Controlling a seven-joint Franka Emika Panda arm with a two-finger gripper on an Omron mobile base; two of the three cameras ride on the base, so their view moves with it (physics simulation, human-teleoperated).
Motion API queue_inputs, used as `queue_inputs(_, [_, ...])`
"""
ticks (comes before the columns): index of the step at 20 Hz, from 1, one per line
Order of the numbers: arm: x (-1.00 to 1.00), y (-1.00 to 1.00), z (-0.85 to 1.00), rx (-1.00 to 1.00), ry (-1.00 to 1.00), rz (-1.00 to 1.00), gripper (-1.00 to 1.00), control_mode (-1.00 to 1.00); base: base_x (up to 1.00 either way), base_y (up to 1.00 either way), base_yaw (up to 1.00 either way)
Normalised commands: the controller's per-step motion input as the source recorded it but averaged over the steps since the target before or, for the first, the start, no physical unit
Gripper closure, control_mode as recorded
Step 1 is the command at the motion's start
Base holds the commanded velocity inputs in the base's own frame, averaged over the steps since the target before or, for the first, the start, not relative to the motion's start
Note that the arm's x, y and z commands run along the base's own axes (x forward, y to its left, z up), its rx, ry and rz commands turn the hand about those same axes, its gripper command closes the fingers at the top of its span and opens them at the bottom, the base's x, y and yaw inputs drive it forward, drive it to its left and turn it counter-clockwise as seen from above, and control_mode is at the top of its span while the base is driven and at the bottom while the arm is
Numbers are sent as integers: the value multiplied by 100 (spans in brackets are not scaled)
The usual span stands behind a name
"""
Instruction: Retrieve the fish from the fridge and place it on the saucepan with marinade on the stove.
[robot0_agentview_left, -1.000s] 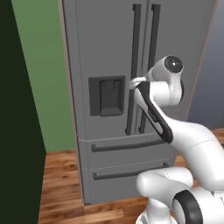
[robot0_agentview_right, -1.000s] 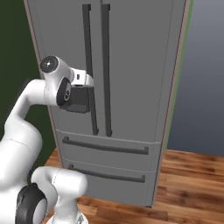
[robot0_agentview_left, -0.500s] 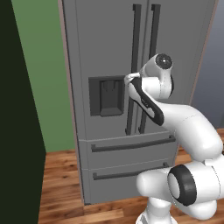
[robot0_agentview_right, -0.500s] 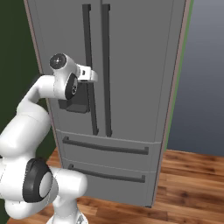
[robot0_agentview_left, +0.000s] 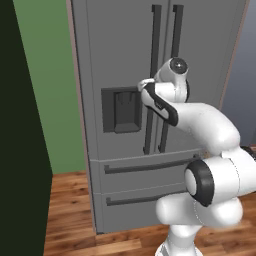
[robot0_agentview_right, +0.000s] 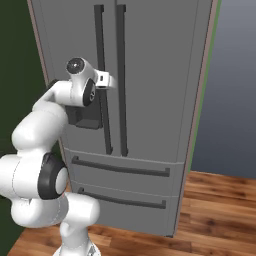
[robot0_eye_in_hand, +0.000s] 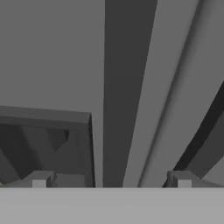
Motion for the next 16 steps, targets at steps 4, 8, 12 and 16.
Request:
queue_inputs(4, [49, 0, 0, 0, 0, 0, -100, -100, 0, 0, 0])
queue_inputs(8, [48, 0, -1, 0, 0, 0, -100, -100, 0, 0, 0])
queue_inputs(12, [43, -5, -4, 0, 0, 0, -100, -100, 0, 0, 0])
queue_inputs(16, [42, -2, -5, 0, 0, 0, -100, -100, 0, 0, 0])
